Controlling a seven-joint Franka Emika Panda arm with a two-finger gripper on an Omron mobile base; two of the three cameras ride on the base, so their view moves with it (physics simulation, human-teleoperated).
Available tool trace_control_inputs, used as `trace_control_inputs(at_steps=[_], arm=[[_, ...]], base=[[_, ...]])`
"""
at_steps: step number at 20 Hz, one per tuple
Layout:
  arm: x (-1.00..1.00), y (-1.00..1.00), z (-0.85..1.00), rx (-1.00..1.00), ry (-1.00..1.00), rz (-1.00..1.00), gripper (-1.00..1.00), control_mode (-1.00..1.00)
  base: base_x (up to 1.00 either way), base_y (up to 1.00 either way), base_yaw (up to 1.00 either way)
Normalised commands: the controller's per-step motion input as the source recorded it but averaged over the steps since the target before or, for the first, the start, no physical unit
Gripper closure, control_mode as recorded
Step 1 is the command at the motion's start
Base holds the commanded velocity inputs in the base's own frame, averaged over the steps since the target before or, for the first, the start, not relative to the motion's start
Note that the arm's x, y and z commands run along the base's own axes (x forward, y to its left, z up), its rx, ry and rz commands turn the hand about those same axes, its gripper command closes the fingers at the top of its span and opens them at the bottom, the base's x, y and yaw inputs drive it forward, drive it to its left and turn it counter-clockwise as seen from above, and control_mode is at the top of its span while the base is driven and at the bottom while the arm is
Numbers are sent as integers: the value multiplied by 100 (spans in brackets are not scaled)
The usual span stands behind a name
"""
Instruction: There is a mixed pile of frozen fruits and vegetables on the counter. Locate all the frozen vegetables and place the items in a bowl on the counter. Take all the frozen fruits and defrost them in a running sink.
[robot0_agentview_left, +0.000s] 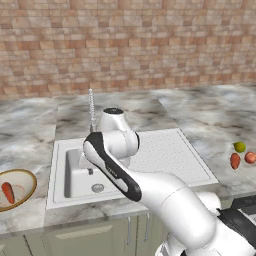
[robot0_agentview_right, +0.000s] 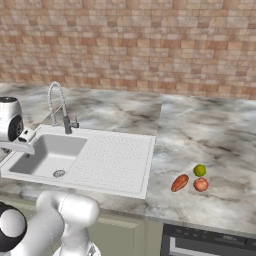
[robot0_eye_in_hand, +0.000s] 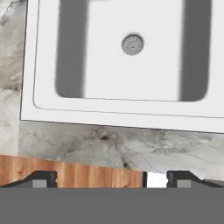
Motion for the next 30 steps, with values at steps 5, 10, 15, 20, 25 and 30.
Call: trace_control_inputs(at_steps=[5, 10, 15, 20, 25, 30], arm=[[8, -100, 0, -25, 4, -21, -100, -100], [43, -100, -3, -11, 8, -27, -100, -100], [75, -100, -20, 0, 11, -26, -100, -100], [72, -100, -21, 0, 5, -25, -100, -100], [22, -100, -29, -5, 0, -37, -100, -100], [21, -100, -7, 0, -11, -20, -100, -100]], base=[[0, 0, 0], [0, 0, 0], [0, 0, 0], [0, 0, 0], [0, 0, 0], [0, 0, 0]])
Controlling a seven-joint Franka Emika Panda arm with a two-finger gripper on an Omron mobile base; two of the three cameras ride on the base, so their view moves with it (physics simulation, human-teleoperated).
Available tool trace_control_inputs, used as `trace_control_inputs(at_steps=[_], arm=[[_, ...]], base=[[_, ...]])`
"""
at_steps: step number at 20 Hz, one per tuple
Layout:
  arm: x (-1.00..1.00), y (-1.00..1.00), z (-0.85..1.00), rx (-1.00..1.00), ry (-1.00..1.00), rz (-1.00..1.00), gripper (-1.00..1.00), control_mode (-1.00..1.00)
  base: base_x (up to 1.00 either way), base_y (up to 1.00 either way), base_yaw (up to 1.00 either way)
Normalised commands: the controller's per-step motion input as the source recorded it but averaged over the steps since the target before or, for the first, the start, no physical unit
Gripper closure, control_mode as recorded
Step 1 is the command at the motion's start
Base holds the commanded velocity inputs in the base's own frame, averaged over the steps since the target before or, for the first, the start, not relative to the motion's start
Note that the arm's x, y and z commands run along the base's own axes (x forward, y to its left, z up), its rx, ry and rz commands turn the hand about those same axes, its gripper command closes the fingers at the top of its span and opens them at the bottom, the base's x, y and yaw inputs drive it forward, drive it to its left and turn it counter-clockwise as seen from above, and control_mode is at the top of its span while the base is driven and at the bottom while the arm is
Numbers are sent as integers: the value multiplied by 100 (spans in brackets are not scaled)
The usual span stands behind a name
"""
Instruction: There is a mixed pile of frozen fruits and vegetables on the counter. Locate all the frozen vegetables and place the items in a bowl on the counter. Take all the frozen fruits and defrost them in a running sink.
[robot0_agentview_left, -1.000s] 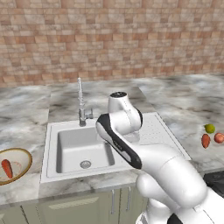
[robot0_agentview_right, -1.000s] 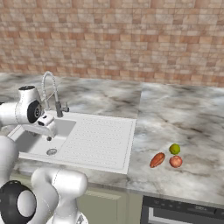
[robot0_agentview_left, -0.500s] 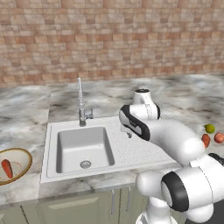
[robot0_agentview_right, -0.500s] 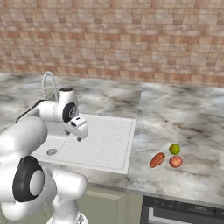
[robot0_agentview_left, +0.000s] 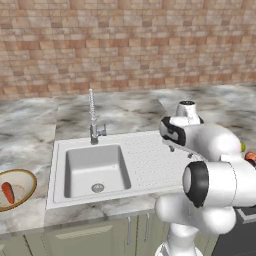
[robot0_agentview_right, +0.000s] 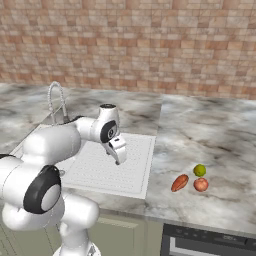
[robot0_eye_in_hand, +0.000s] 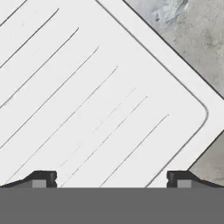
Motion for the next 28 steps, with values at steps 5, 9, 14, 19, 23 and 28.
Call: trace_control_inputs(at_steps=[5, 9, 14, 19, 23, 28], arm=[[44, -100, 51, -13, 3, -2, -100, -100], [54, -98, -16, -6, 13, 0, -100, -100], [12, -100, -20, -1, 7, 0, -100, -100], [-15, -83, -15, 0, 10, 0, -100, -100], [-29, -89, -1, 0, 23, 0, -100, -100], [-65, -78, 0, 1, 13, -2, -100, -100]], base=[[0, 0, 0], [0, 0, 0], [0, 0, 0], [0, 0, 0], [0, 0, 0], [0, 0, 0]])
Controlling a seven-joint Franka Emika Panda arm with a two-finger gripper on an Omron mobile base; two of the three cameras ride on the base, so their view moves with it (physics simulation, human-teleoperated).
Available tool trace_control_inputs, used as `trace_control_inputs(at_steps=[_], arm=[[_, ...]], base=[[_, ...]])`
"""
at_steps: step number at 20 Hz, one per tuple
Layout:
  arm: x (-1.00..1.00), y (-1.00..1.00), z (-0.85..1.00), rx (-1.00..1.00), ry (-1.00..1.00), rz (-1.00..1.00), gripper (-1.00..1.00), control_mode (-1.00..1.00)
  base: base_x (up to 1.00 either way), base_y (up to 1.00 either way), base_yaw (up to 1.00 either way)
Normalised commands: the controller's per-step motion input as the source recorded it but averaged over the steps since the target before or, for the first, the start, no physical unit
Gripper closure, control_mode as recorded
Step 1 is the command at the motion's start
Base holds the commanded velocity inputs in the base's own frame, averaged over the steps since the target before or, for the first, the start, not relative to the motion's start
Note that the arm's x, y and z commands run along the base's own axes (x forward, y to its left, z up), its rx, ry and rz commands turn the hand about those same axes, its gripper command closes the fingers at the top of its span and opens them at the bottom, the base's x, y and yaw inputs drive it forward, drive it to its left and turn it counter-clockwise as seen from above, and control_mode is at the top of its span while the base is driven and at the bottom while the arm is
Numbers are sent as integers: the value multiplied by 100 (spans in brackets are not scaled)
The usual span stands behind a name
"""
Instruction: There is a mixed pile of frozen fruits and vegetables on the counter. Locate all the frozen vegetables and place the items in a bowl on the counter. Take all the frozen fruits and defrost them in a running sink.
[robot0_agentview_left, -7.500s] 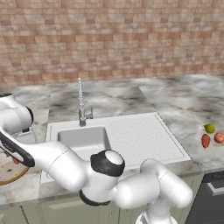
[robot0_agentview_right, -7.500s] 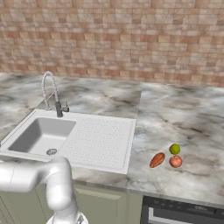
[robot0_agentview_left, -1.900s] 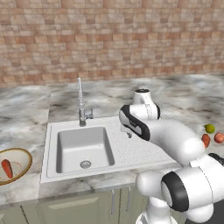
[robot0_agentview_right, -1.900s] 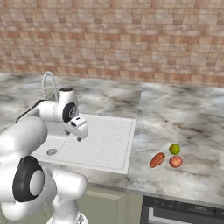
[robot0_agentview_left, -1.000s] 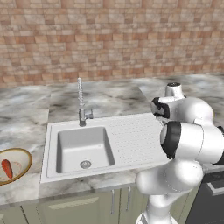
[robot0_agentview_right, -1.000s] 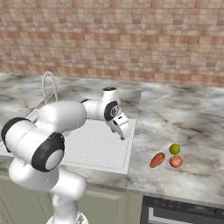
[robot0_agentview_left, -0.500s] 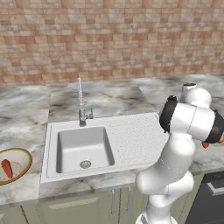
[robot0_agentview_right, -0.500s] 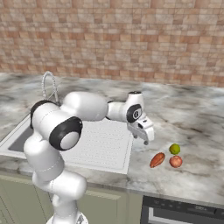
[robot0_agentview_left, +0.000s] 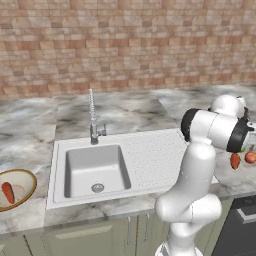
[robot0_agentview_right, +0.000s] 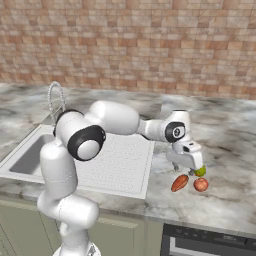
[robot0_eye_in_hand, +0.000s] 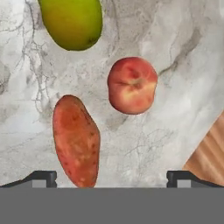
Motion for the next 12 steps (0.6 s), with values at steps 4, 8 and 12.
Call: trace_control_inputs(at_steps=[4, 8, 12], arm=[[-74, -39, -26, 8, 7, -1, -100, -100], [2, -5, -36, 16, 0, 3, -100, -100], [12, -1, 30, 22, -11, 3, -100, -100]], base=[[0, 0, 0], [0, 0, 0], [0, 0, 0]])
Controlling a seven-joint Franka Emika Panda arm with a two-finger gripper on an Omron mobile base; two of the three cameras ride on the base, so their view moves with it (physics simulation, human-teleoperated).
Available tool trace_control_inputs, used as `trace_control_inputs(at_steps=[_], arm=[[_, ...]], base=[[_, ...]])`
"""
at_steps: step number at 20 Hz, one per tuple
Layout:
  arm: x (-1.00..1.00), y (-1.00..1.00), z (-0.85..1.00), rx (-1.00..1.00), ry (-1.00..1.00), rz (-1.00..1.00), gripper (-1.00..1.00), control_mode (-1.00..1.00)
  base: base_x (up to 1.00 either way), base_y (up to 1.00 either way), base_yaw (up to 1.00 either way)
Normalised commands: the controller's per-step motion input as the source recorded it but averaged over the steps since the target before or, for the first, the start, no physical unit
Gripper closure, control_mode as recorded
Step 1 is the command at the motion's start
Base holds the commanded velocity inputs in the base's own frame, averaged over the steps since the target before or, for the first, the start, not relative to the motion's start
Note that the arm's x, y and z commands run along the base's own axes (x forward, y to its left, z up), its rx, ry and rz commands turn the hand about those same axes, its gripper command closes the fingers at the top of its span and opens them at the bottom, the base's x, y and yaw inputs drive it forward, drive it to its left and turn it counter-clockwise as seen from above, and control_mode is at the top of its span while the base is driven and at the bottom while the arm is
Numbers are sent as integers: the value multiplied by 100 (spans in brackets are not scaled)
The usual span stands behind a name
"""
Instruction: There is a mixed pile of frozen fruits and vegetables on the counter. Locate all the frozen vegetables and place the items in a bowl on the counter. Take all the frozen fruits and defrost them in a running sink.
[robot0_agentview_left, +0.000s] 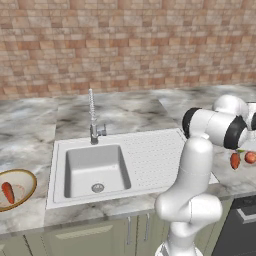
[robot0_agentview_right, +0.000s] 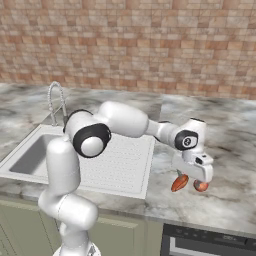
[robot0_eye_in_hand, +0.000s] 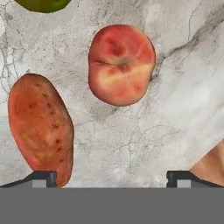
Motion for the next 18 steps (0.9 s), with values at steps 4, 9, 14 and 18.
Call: trace_control_inputs(at_steps=[4, 9, 14, 18], arm=[[0, 0, 50, 22, -9, 6, -100, -100], [3, 3, 10, 15, -4, 10, -100, -100], [33, 43, -4, 1, 0, 12, -100, -100], [13, 42, -14, -4, -6, 3, -100, -100]], base=[[0, 0, 0], [0, 0, 0], [0, 0, 0], [0, 0, 0]])
